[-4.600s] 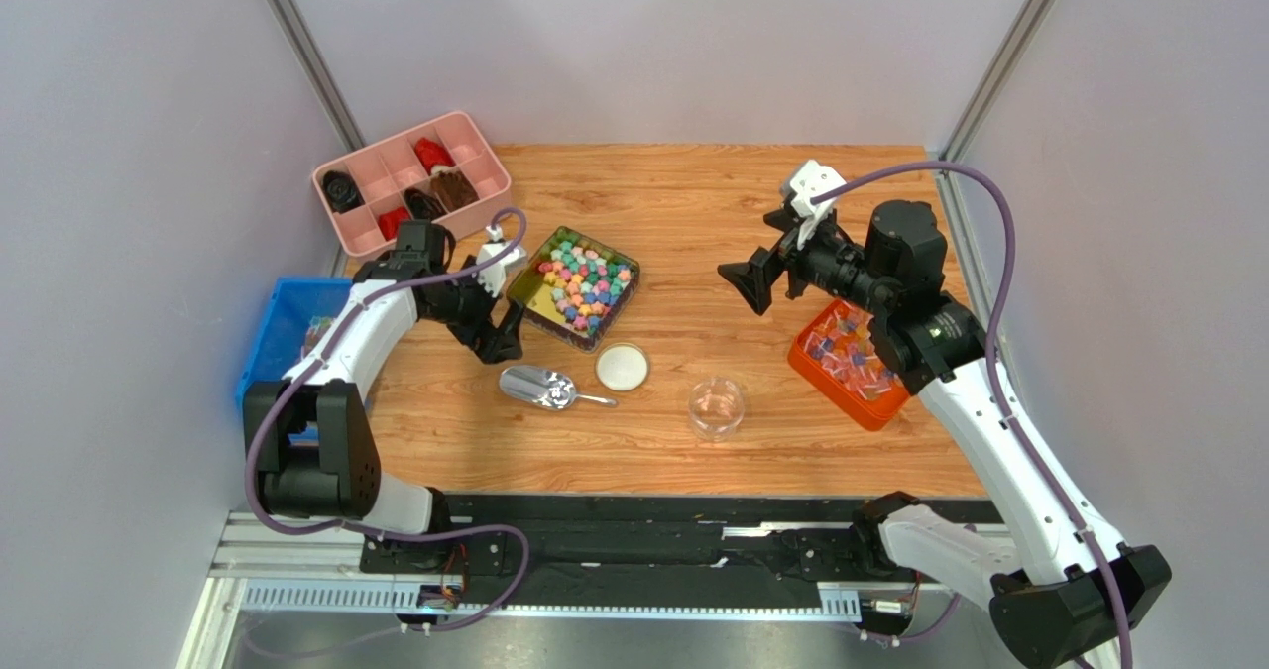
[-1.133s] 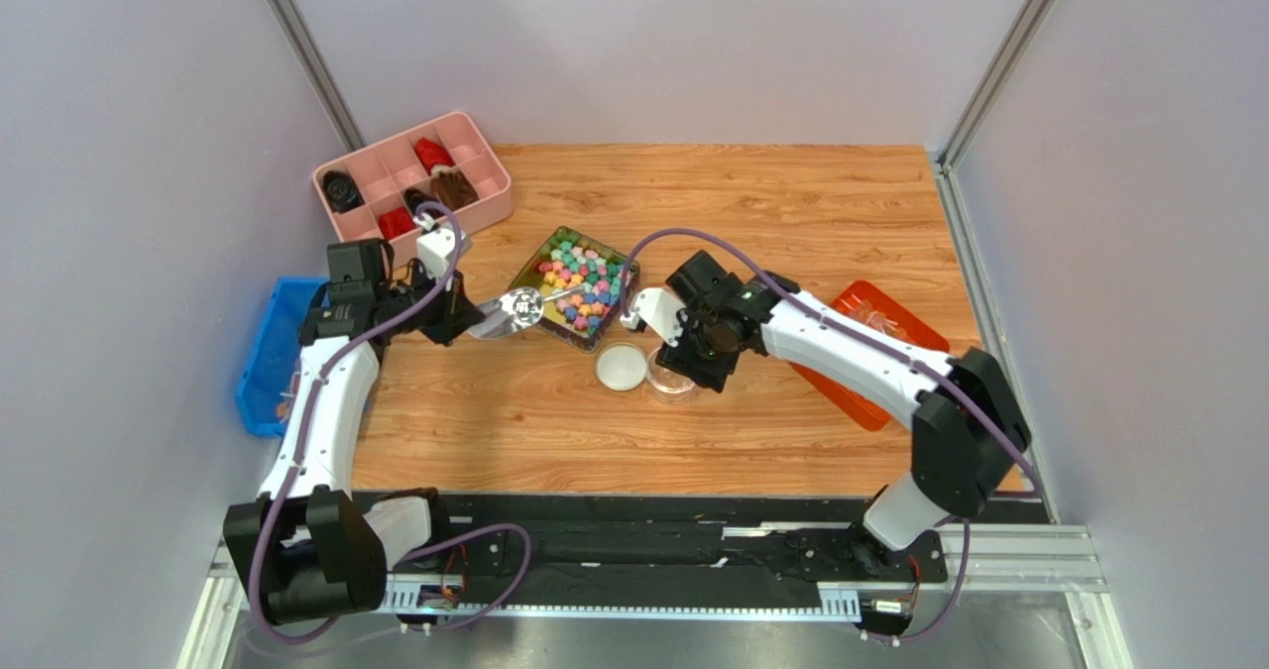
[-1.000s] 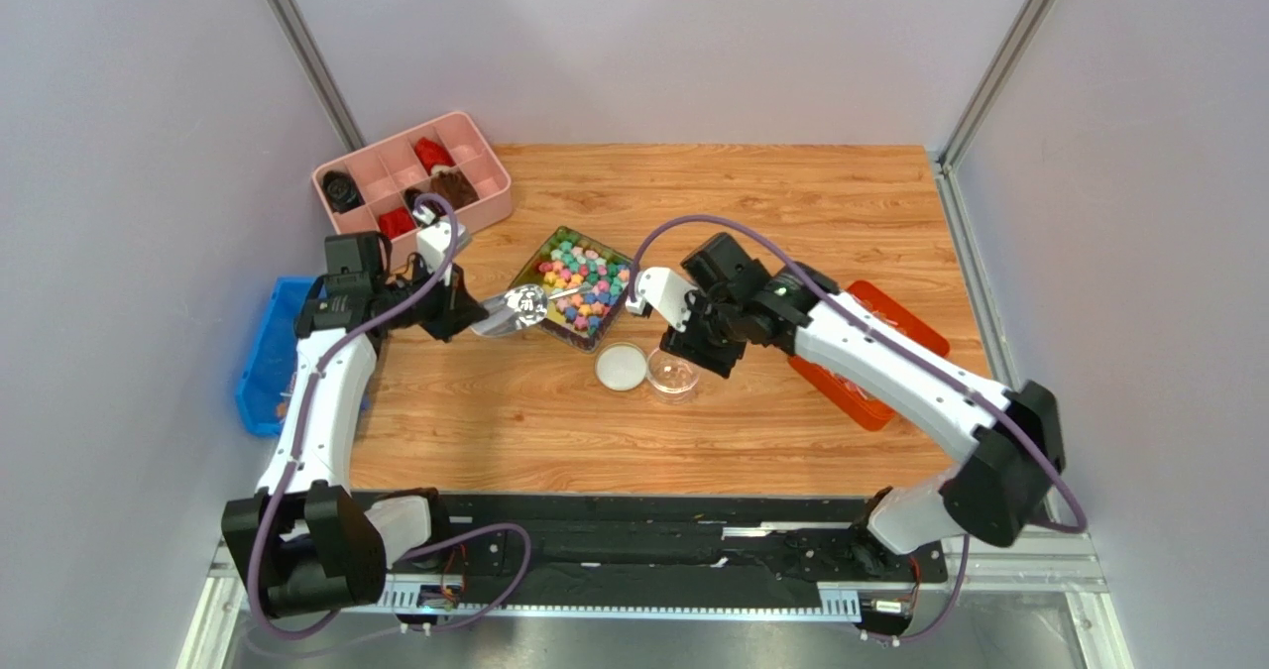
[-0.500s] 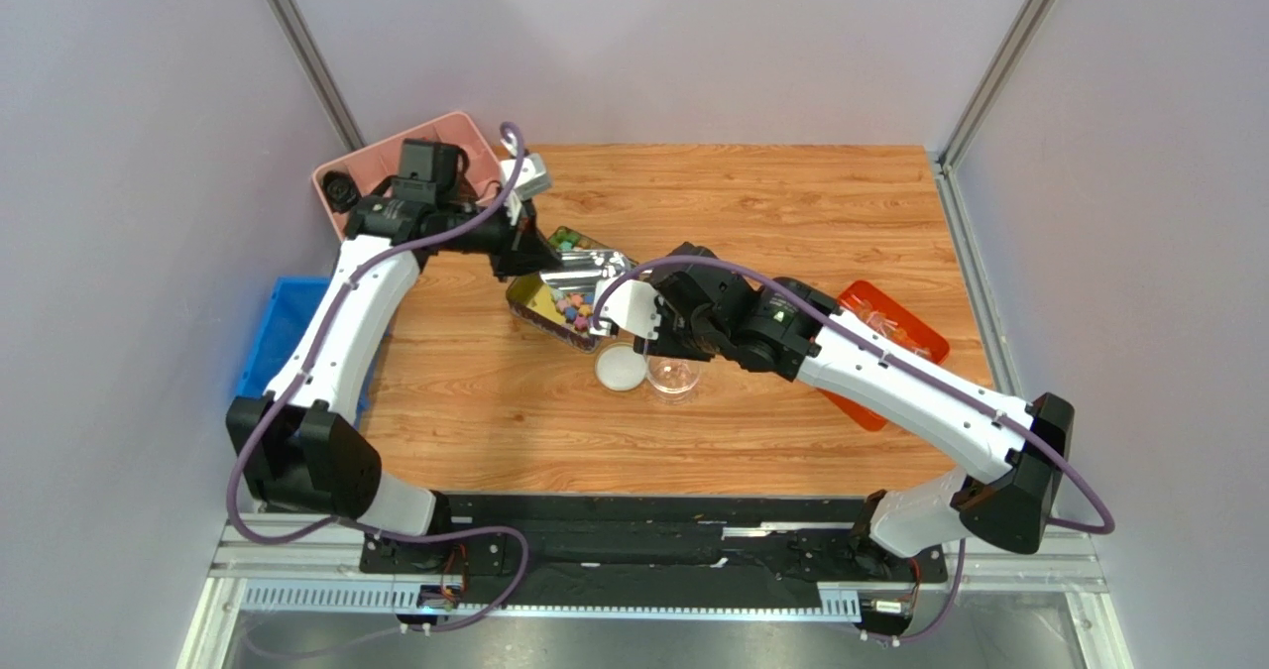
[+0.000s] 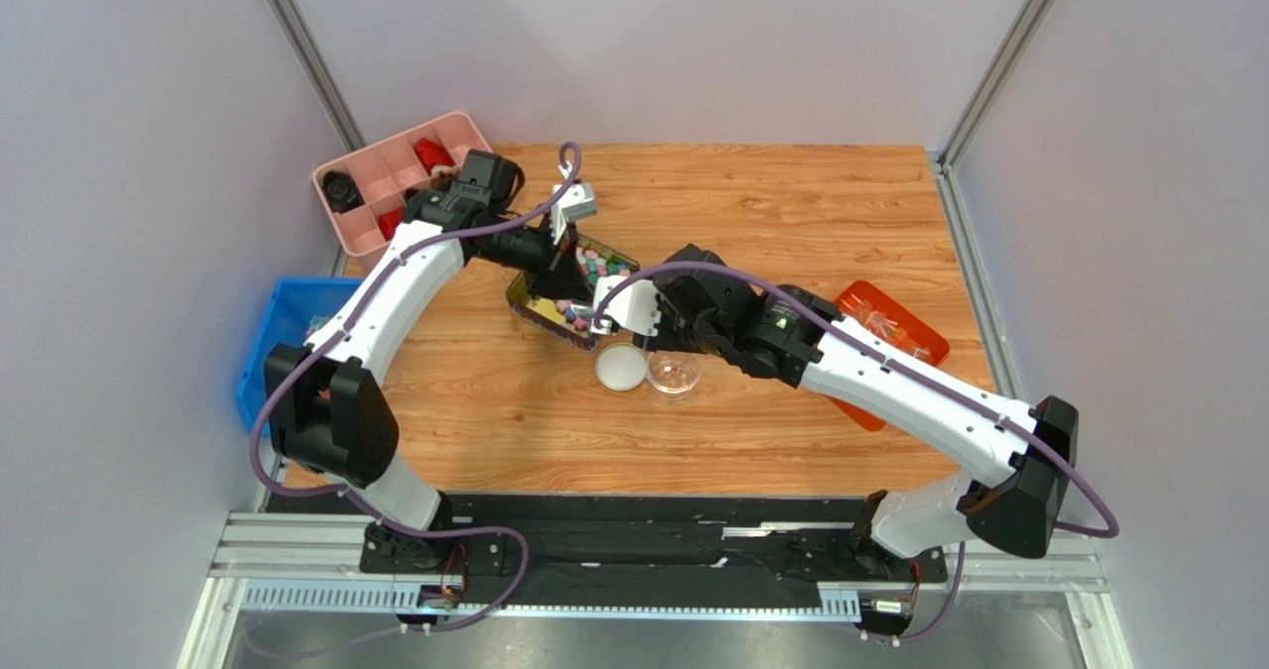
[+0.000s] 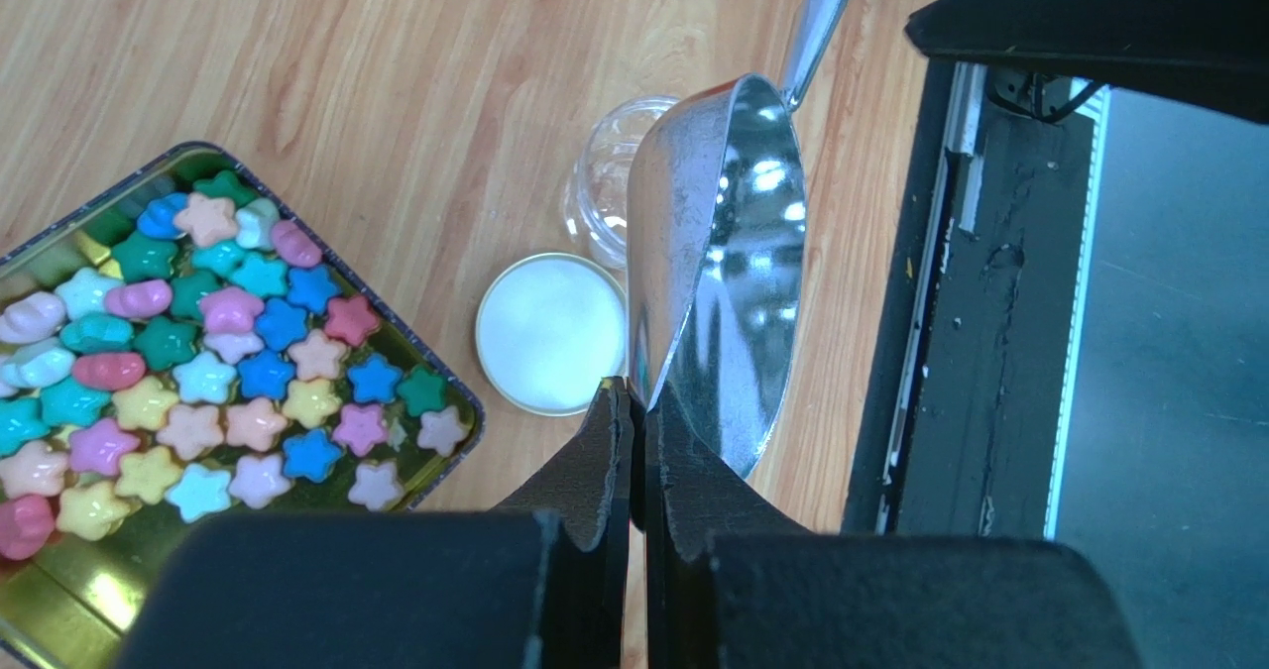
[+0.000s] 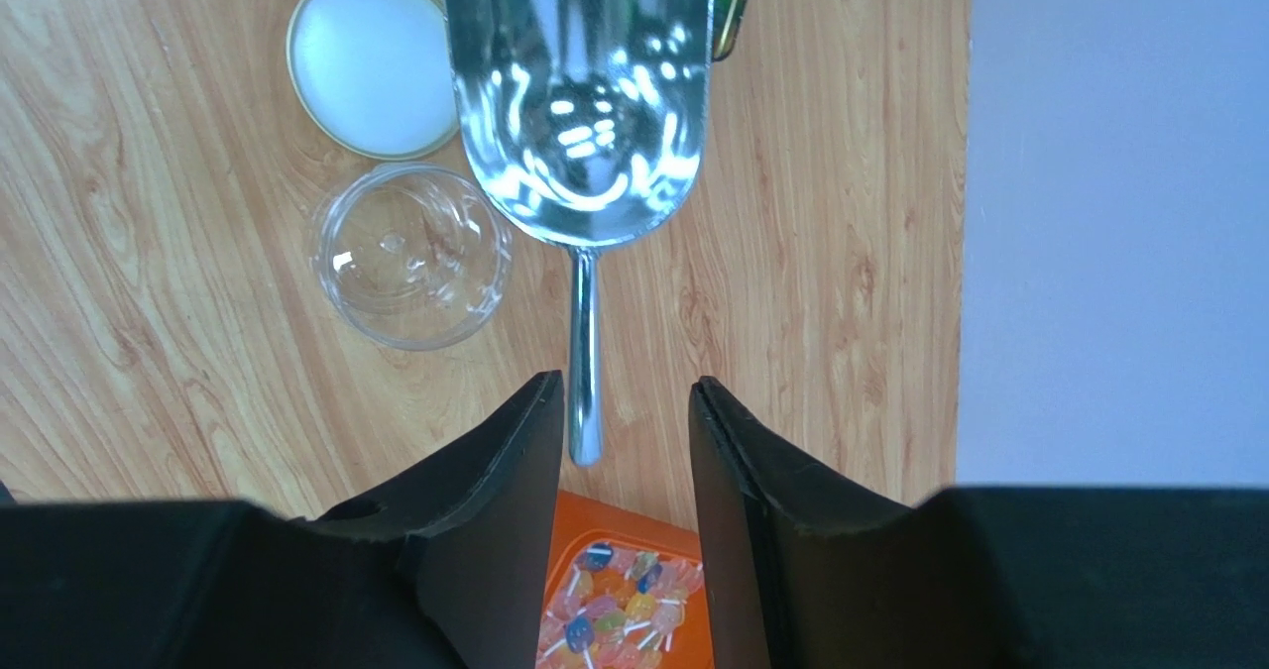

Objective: Pack the candies
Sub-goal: Adjust the spatula.

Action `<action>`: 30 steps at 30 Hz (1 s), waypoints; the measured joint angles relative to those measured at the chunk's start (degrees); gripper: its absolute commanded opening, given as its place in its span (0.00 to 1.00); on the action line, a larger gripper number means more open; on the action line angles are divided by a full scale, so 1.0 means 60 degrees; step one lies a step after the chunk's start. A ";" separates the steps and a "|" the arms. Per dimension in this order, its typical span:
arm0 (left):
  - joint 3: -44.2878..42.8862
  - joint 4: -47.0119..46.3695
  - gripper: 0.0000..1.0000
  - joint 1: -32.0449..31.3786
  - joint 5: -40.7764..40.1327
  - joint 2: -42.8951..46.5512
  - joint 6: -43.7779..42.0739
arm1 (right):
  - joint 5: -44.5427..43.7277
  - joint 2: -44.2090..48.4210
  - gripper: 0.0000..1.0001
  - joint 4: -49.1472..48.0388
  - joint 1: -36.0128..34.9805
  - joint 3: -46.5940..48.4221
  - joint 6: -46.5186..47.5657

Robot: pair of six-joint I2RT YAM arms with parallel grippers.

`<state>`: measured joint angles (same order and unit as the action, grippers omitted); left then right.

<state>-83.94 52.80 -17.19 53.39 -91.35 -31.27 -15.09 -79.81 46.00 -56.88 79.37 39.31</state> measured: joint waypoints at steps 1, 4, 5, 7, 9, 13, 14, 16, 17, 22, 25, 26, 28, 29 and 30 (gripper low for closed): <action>0.0000 0.0025 0.00 -0.0040 0.0033 0.0000 0.0000 | 0.0131 0.0007 0.40 -0.0073 0.0000 -0.0109 -0.0007; 0.0000 0.0040 0.00 -0.0113 0.0095 0.0000 -0.0018 | 0.0393 0.0015 0.39 -0.0175 0.0000 -0.0328 -0.0011; 0.0000 0.0044 0.00 -0.0120 0.0113 0.0000 -0.0022 | 0.0474 0.0015 0.39 -0.0208 0.0000 -0.0386 -0.0011; 0.0000 0.0051 0.00 -0.0131 0.0135 0.0000 -0.0022 | 0.0637 0.0015 0.39 -0.0237 0.0000 -0.0459 -0.0018; 0.0000 0.0058 0.00 -0.0131 0.0178 0.0000 -0.0025 | 0.0747 0.0015 0.36 -0.0350 0.0000 -0.0528 -0.0036; 0.0000 0.0109 0.00 -0.0142 0.0280 0.0000 -0.0044 | 0.0798 0.0015 0.33 -0.0732 0.0000 -0.0783 -0.0044; 0.0000 0.0127 0.00 -0.0149 0.0302 0.0000 -0.0066 | 0.0798 0.0015 0.32 -0.0871 0.0000 -0.0889 -0.0047; 0.0000 0.0178 0.00 -0.0178 0.0339 0.0000 -0.0113 | 0.0790 0.0015 0.31 -0.1049 0.0000 -0.1071 -0.0044; 0.0004 0.0208 0.00 -0.0197 0.0342 0.0000 -0.0142 | 0.0787 0.0015 0.30 -0.1129 0.0000 -0.1133 -0.0044; 0.0029 0.0397 0.00 -0.0262 0.0372 0.0000 -0.0331 | 0.0750 0.0015 0.26 -0.1555 0.0000 -0.1348 -0.0036; 0.0033 0.0452 0.00 -0.0251 0.0361 0.0000 -0.0430 | 0.0743 0.0015 0.22 -0.1679 0.0000 -0.1439 -0.0018; 0.0033 0.0455 0.00 -0.0251 0.0353 0.0000 -0.0452 | 0.0743 0.0015 0.22 -0.1694 0.0000 -0.1453 -0.0004; 0.0033 0.0466 0.00 -0.0251 0.0335 0.0000 -0.0481 | 0.0750 0.0015 0.22 -0.1749 0.0000 -0.1501 -0.0004; 0.0033 0.0477 0.00 -0.0251 0.0331 0.0000 -0.0503 | 0.0750 0.0015 0.22 -0.1774 0.0000 -0.1512 -0.0004; 0.0033 0.0488 0.00 -0.0248 0.0331 0.0000 -0.0535 | 0.0758 0.0015 0.22 -0.1810 0.0000 -0.1537 -0.0004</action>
<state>-83.74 55.72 -18.68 55.37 -91.35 -34.48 -10.55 -79.72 35.14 -56.88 70.15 39.29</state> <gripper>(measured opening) 0.018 0.224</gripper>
